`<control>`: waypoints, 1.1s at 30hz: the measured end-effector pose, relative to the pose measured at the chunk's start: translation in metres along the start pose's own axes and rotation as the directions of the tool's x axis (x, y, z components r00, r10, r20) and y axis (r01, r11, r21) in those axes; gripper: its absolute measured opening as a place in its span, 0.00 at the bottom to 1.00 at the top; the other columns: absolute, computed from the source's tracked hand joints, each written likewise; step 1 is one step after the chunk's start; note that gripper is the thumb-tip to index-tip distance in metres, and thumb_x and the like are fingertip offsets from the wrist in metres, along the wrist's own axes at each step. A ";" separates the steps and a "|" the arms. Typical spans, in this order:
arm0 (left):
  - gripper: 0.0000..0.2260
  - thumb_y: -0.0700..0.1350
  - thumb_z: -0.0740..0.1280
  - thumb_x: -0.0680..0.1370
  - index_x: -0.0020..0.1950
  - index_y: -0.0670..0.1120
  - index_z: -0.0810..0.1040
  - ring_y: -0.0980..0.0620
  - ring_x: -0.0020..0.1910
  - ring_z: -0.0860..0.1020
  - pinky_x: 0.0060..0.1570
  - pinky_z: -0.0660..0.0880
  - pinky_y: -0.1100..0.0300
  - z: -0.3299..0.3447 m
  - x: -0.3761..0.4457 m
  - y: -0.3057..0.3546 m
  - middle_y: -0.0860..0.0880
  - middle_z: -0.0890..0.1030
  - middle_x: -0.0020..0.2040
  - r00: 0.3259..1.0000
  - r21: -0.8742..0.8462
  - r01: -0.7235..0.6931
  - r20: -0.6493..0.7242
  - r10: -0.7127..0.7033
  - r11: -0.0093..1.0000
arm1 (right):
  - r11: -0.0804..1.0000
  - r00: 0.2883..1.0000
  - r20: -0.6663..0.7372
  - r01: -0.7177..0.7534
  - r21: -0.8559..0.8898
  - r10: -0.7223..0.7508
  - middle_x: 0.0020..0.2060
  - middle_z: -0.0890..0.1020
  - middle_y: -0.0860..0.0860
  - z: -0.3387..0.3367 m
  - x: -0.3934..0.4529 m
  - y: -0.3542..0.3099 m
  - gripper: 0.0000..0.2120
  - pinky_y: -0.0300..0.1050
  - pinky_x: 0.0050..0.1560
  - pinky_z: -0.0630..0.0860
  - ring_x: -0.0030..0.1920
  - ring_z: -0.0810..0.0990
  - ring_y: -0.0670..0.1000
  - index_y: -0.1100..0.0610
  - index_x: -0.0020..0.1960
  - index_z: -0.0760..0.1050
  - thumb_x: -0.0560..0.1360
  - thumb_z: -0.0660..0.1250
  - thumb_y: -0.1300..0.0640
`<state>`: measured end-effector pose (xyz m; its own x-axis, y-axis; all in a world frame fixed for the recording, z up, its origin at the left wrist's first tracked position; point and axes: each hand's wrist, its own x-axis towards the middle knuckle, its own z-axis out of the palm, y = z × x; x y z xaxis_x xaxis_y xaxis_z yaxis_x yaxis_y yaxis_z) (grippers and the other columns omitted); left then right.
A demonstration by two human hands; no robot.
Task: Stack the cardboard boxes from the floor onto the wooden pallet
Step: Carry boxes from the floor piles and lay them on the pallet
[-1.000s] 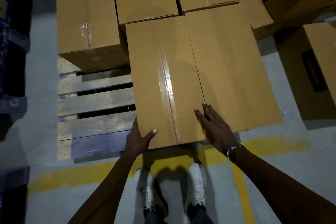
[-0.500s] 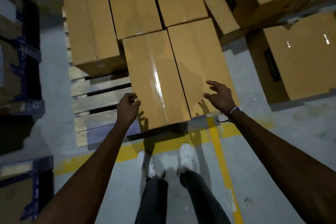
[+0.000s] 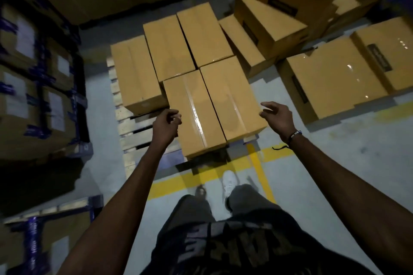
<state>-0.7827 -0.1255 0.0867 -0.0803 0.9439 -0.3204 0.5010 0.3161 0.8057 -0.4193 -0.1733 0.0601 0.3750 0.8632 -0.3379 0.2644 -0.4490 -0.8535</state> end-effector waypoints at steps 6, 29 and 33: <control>0.06 0.48 0.69 0.84 0.61 0.51 0.80 0.53 0.51 0.84 0.44 0.80 0.54 -0.007 -0.029 0.024 0.48 0.84 0.56 0.989 -0.089 -0.083 0.113 0.092 0.993 | 0.989 0.987 -0.149 -0.040 0.139 0.061 0.61 0.83 0.53 -0.041 -0.064 0.005 0.14 0.58 0.64 0.79 0.59 0.83 0.53 0.56 0.62 0.83 0.76 0.74 0.64; 0.05 0.44 0.69 0.83 0.57 0.46 0.83 0.53 0.51 0.86 0.52 0.82 0.50 0.187 -0.096 0.175 0.49 0.86 0.53 0.814 -0.169 -0.206 0.517 0.264 0.964 | 0.888 0.771 -0.567 0.005 0.459 0.289 0.54 0.86 0.52 -0.233 -0.178 0.102 0.11 0.53 0.56 0.83 0.55 0.85 0.52 0.57 0.57 0.85 0.76 0.73 0.64; 0.05 0.44 0.70 0.83 0.57 0.47 0.84 0.50 0.52 0.86 0.53 0.82 0.48 0.250 -0.102 0.205 0.48 0.87 0.53 0.826 -0.184 -0.182 0.504 0.252 0.966 | 0.871 0.769 -0.561 0.010 0.492 0.308 0.53 0.87 0.51 -0.298 -0.159 0.125 0.09 0.52 0.56 0.83 0.55 0.85 0.52 0.56 0.55 0.85 0.76 0.73 0.65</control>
<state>-0.4563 -0.1811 0.1598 0.4944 0.8109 -0.3132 0.3397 0.1515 0.9283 -0.1810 -0.4352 0.1253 0.8679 0.3960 -0.2998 -0.2028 -0.2685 -0.9417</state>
